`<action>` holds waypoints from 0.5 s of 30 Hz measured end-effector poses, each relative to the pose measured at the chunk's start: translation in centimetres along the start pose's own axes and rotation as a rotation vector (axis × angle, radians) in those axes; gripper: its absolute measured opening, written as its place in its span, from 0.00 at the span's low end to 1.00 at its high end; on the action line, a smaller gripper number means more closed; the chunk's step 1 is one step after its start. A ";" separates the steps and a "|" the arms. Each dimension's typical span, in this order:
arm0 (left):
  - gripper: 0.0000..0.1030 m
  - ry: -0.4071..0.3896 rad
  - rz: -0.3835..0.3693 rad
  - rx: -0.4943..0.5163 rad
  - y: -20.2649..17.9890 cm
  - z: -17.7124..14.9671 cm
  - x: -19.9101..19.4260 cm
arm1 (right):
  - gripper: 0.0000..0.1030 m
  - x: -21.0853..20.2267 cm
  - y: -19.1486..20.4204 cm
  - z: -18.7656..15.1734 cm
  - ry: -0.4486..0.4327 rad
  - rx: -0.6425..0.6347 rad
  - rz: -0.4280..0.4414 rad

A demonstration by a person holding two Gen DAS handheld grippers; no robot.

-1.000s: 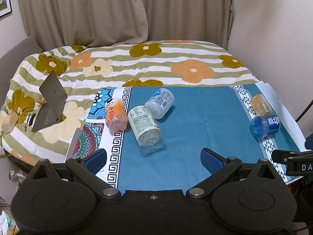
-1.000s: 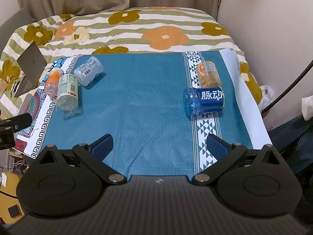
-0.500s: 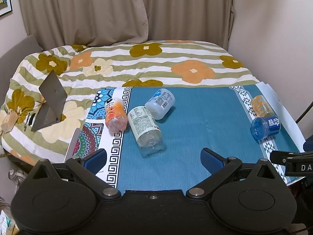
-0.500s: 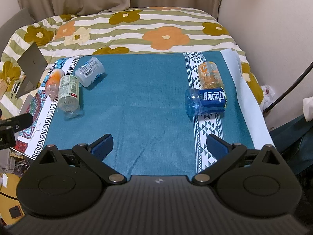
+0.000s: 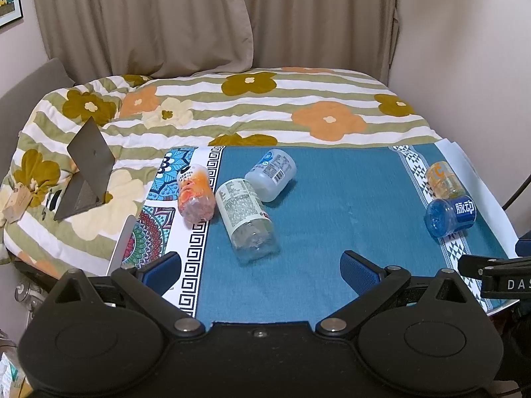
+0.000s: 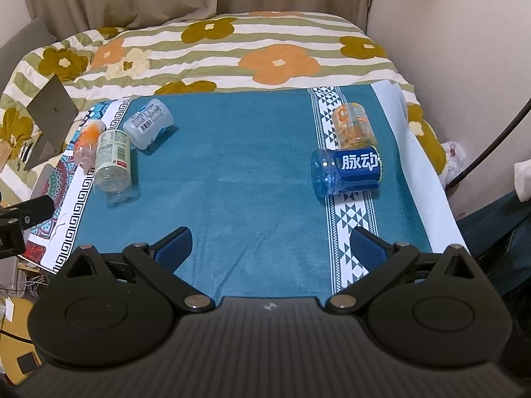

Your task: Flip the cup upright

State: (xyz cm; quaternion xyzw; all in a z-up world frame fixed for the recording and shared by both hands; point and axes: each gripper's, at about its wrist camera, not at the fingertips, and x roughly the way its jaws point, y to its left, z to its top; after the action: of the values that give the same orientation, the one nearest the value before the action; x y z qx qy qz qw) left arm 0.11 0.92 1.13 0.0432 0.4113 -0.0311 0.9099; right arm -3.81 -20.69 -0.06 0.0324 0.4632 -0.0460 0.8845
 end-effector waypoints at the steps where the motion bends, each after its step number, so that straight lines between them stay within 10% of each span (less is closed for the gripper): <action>1: 1.00 0.001 0.002 -0.001 -0.1 0.0 0.0 | 1.00 0.1 0.0 0.0 0.001 -0.002 -0.002; 15: 1.00 0.002 0.020 -0.018 -0.5 -0.7 -0.2 | 1.00 0.5 -0.5 -0.1 0.012 -0.029 -0.011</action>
State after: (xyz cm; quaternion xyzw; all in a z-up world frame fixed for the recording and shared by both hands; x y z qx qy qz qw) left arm -0.55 0.48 0.82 0.0392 0.4120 -0.0180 0.9102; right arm -3.66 -21.19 -0.48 0.0176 0.4691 -0.0439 0.8819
